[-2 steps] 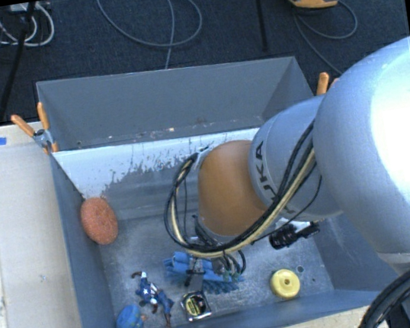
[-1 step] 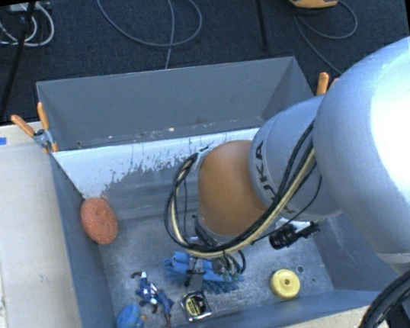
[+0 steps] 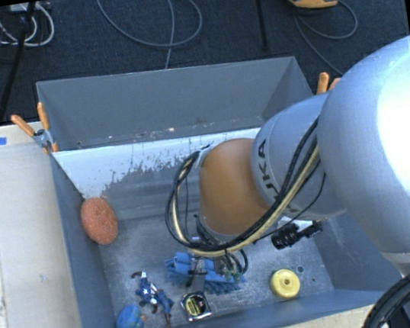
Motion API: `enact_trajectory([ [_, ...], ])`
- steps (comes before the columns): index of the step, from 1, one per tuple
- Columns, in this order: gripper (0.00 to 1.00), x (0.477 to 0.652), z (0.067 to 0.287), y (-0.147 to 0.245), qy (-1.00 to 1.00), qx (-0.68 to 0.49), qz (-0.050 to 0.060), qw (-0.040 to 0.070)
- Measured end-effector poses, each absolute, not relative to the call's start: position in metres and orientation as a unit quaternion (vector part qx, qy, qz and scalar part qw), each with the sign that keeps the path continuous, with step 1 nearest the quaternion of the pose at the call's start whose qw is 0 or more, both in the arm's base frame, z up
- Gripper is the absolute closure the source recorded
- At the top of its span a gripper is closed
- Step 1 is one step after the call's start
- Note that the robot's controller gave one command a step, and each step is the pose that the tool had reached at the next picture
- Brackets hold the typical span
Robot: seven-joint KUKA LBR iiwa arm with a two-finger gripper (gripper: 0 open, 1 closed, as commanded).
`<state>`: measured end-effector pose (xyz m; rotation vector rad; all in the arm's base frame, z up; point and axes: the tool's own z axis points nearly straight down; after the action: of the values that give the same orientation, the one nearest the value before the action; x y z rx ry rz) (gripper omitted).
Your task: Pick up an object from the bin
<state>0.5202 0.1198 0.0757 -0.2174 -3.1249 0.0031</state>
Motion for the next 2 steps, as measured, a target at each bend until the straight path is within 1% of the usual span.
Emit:
enact_trajectory([
  [1, 1.0, 0.519, 0.099, 0.119, -0.998, -0.069, 0.001, 0.006],
  [2, 1.0, 0.522, 0.121, 0.12, -0.998, -0.069, 0.0, 0.001],
])
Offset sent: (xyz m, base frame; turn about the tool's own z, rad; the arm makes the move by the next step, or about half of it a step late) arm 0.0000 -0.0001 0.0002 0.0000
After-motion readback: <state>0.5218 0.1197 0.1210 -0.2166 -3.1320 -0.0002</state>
